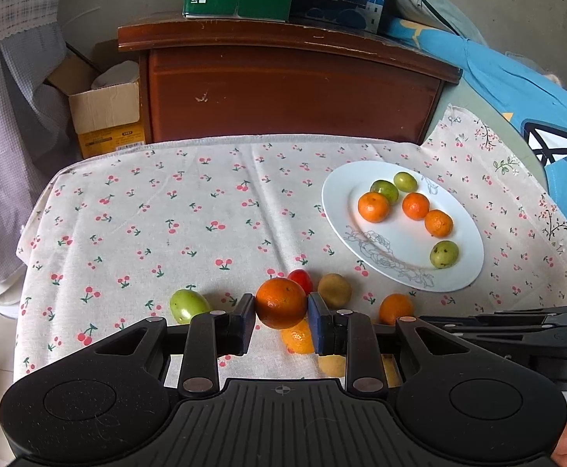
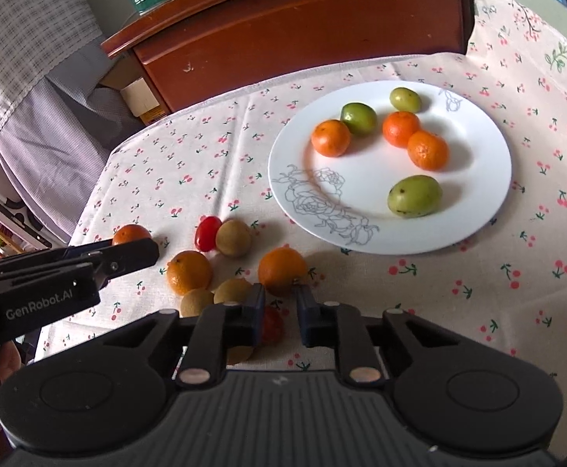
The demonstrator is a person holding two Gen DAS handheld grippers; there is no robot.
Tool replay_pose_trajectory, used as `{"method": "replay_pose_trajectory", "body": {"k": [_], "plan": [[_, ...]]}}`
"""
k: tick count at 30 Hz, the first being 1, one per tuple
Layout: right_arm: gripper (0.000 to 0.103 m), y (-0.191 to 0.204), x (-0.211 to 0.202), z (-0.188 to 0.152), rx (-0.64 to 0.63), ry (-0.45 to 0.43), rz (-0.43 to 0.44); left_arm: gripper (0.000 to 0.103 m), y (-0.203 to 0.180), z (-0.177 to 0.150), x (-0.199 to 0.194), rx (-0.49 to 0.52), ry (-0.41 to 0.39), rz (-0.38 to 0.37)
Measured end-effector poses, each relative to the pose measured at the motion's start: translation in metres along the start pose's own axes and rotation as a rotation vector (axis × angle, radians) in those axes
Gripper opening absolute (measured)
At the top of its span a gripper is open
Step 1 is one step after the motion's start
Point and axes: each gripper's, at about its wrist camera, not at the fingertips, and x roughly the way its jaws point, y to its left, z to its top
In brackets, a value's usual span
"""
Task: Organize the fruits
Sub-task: 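Carry both tangerines onto the white plate and open both tools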
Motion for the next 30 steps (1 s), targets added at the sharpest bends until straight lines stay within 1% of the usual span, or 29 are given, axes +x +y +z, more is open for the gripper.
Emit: {"method": "replay_pose_trajectory", "body": {"k": [4, 6, 8, 11, 13, 14, 16, 19, 23, 30], "plan": [[0.025, -0.002, -0.004, 0.003, 0.024, -0.02, 0.009, 0.026, 0.0, 0.0, 0.0, 0.004, -0.002, 0.004], [0.032, -0.002, -0.003, 0.004, 0.032, -0.02, 0.014, 0.026, 0.0, 0.0, 0.0, 0.004, -0.004, 0.007], [0.034, -0.001, 0.0, 0.004, 0.031, -0.018, 0.004, 0.026, 0.0, 0.001, 0.0, 0.006, -0.004, 0.008], [0.034, 0.0, 0.004, 0.005, 0.025, -0.028, -0.019, 0.026, 0.0, 0.002, 0.0, 0.011, -0.003, 0.01], [0.027, 0.0, 0.007, 0.005, 0.018, -0.027, -0.028, 0.026, -0.001, 0.002, 0.0, 0.01, -0.003, 0.005], [0.026, 0.0, 0.009, 0.005, 0.009, -0.02, -0.035, 0.026, -0.002, 0.002, 0.0, 0.011, -0.004, 0.004], [0.026, 0.0, 0.008, 0.004, 0.012, -0.02, -0.035, 0.026, -0.004, 0.003, 0.0, 0.017, -0.007, 0.003], [0.025, 0.003, 0.004, 0.005, 0.004, -0.011, -0.013, 0.026, -0.007, 0.005, -0.001, 0.023, -0.012, -0.003], [0.025, 0.012, -0.011, 0.014, -0.044, -0.051, 0.003, 0.026, -0.013, 0.014, -0.006, 0.043, -0.039, -0.009], [0.025, 0.016, -0.045, 0.033, -0.164, -0.122, -0.017, 0.026, -0.029, 0.038, -0.013, 0.085, -0.075, -0.056]]}}
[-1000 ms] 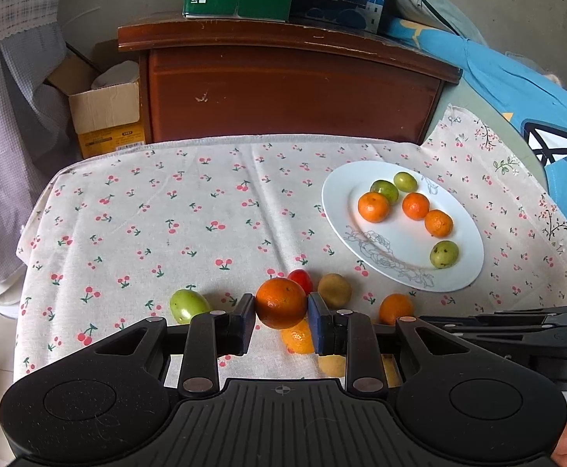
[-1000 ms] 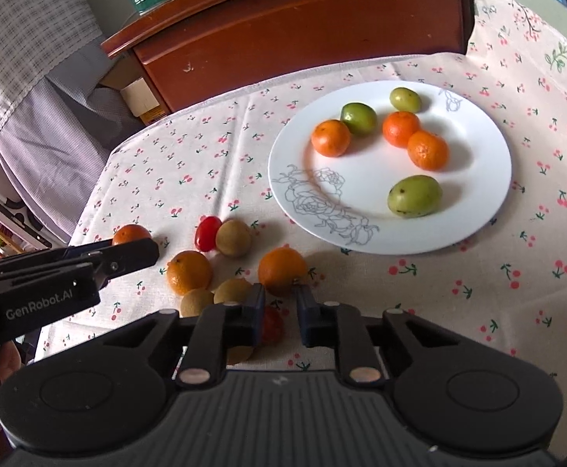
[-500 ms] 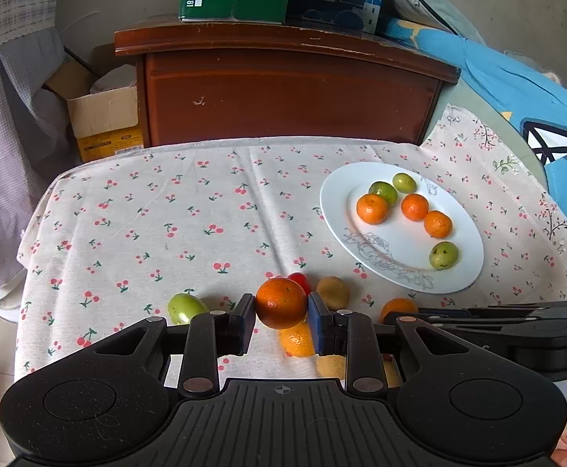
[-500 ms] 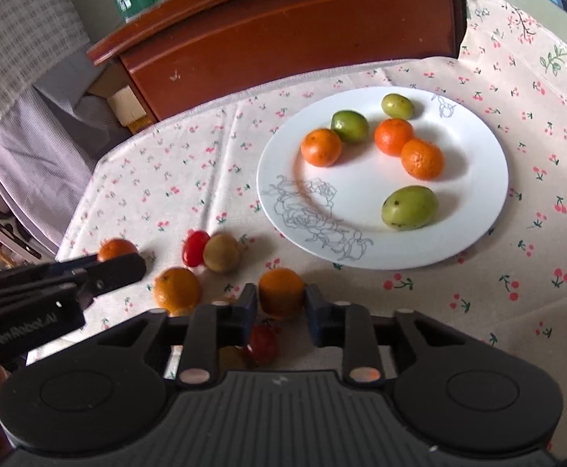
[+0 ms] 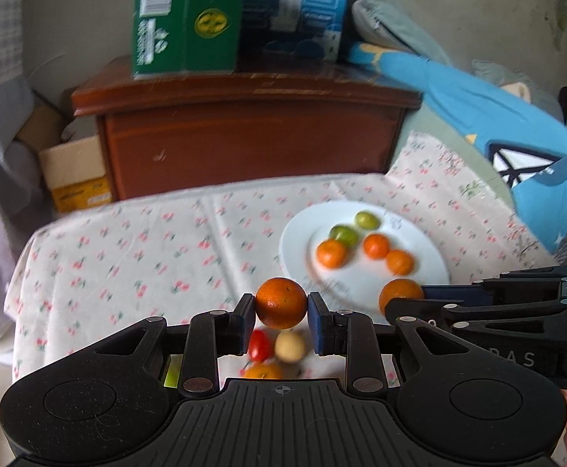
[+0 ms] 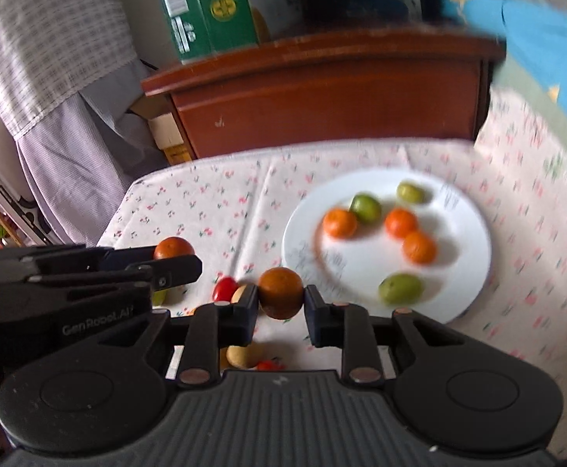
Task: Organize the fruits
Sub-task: 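Carry both tangerines onto the white plate and open both tools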
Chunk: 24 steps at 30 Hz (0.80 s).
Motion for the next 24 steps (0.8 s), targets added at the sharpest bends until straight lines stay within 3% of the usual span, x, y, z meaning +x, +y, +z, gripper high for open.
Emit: {"method": "replay_pose_trajectory", "body": {"k": [11, 24], "plan": [[0.025, -0.038, -0.026, 0.021, 0.036, -0.087, -0.081, 0.026, -0.014, 0.031, 0.025, 0.015, -0.013, -0.052], [0.025, -0.093, 0.009, 0.018, 0.214, -0.001, -0.16, 0.026, -0.042, 0.027, 0.087, 0.091, 0.085, -0.135]]}}
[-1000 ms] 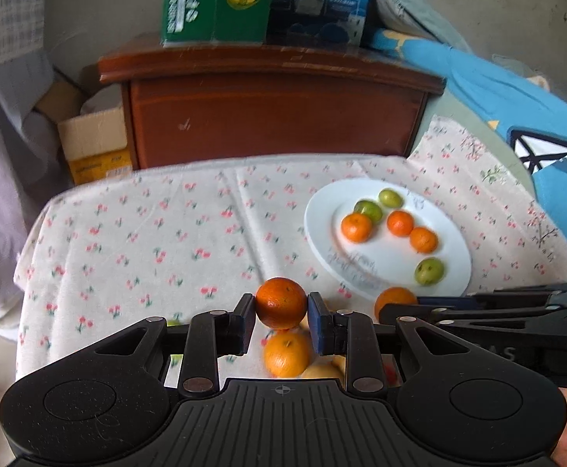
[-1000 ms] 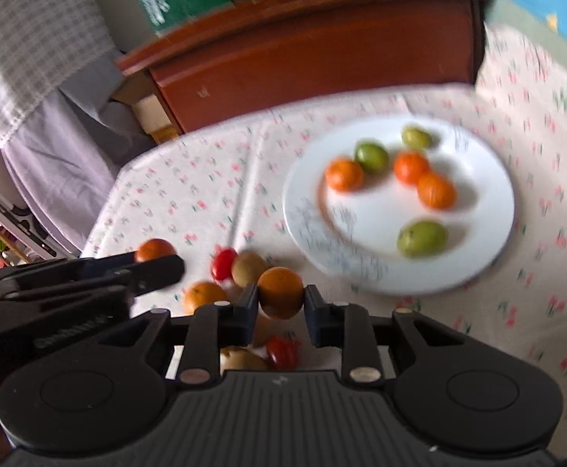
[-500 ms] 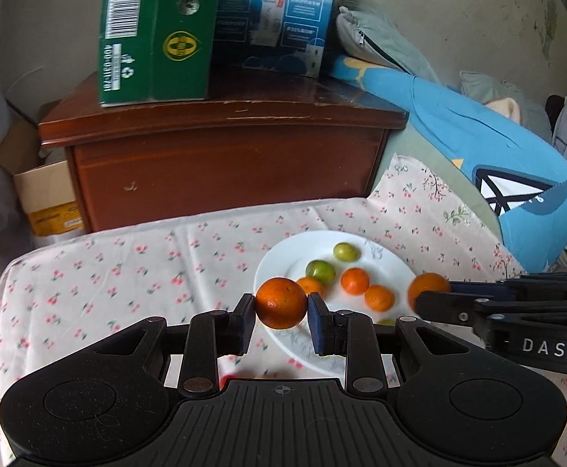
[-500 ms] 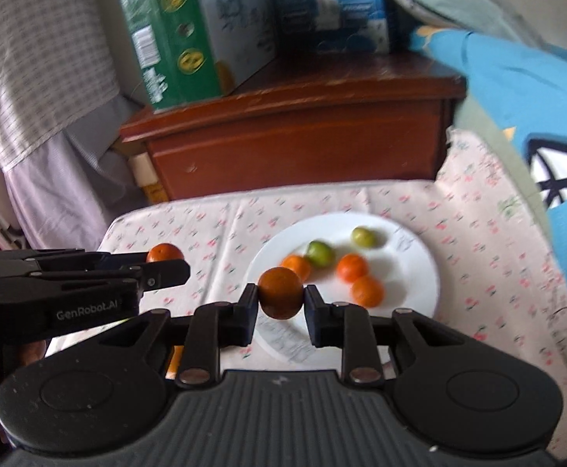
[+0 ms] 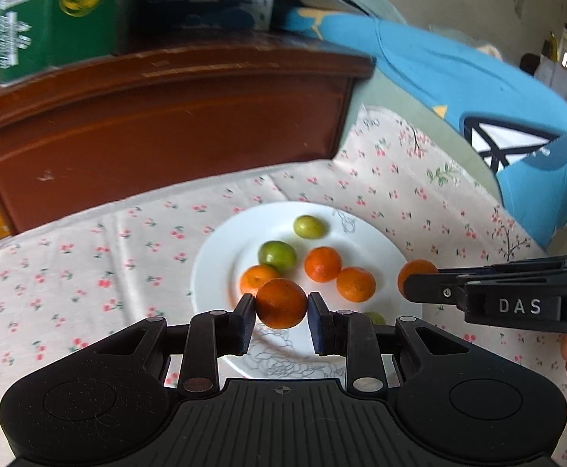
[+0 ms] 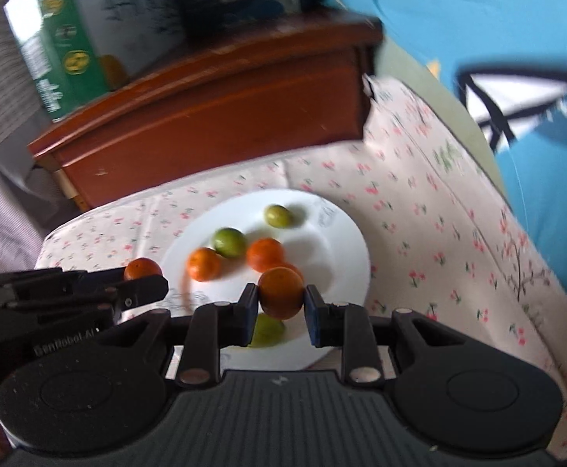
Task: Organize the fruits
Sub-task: 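Carry both tangerines onto the white plate and open both tools, then withdraw both open tools from the plate toward the fruit pile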
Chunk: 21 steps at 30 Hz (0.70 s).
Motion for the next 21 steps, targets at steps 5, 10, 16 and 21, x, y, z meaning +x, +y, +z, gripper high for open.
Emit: {"method": "replay_pose_trajectory", "body": {"k": [5, 10, 16, 21], "plan": [[0.025, -0.013, 0.017, 0.002, 0.077, 0.03, -0.026, 0.026, -0.004, 0.002, 0.018, -0.002, 0.025, -0.029], [0.028, -0.022, 0.027, 0.003, 0.149, 0.042, -0.026, 0.029, -0.007, 0.004, 0.02, 0.001, 0.016, -0.036], [0.029, -0.021, 0.017, 0.01, 0.168, -0.007, 0.012, 0.056, -0.012, 0.013, 0.001, 0.041, -0.025, 0.022], [0.032, -0.013, 0.008, 0.014, 0.142, -0.029, 0.033, 0.062, -0.004, 0.019, -0.018, 0.028, -0.022, 0.061]]}}
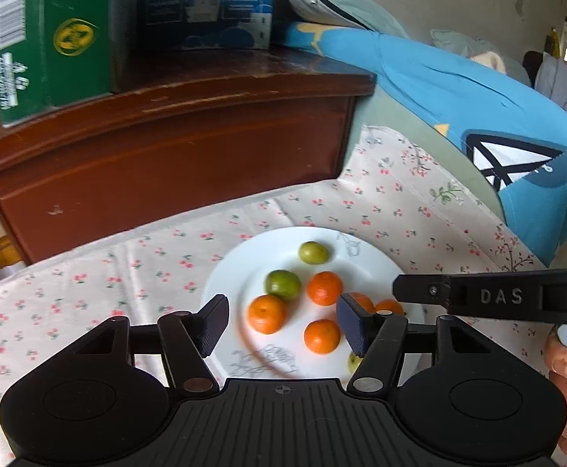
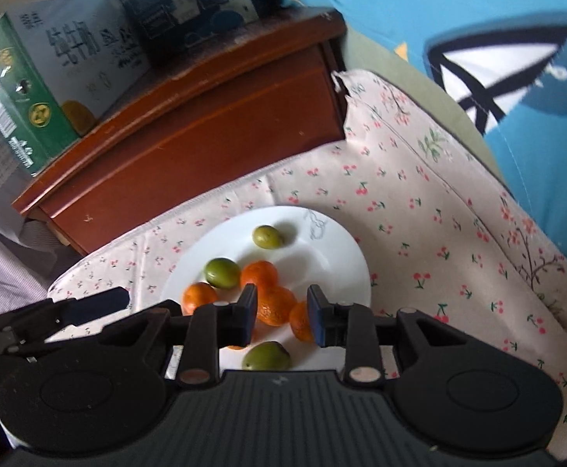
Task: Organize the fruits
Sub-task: 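Withdraw both open tools from the plate toward the fruit pile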
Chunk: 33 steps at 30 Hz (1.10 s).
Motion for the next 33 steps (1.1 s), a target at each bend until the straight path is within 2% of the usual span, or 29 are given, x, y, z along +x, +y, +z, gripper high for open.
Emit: {"method": "replay_pose_trajectory", "body": {"k": [7, 20, 27, 33], "plan": [[0.032, 0.019, -0.008, -0.01, -0.08, 0.013, 0.033, 0.063, 0.018, -0.007, -0.024, 0.001, 0.023, 0.06], [0.032, 0.055, -0.021, -0.052, -0.205, 0.072, 0.108, 0.063, 0.066, -0.032, -0.066, -0.133, 0.045, 0.118], [0.032, 0.065, -0.031, -0.087, -0.205, 0.11, 0.143, 0.063, 0.091, -0.042, -0.078, -0.206, 0.047, 0.173], [0.032, 0.074, -0.031, -0.115, -0.194, 0.147, 0.15, 0.063, 0.101, -0.063, -0.074, -0.195, 0.081, 0.214]]}}
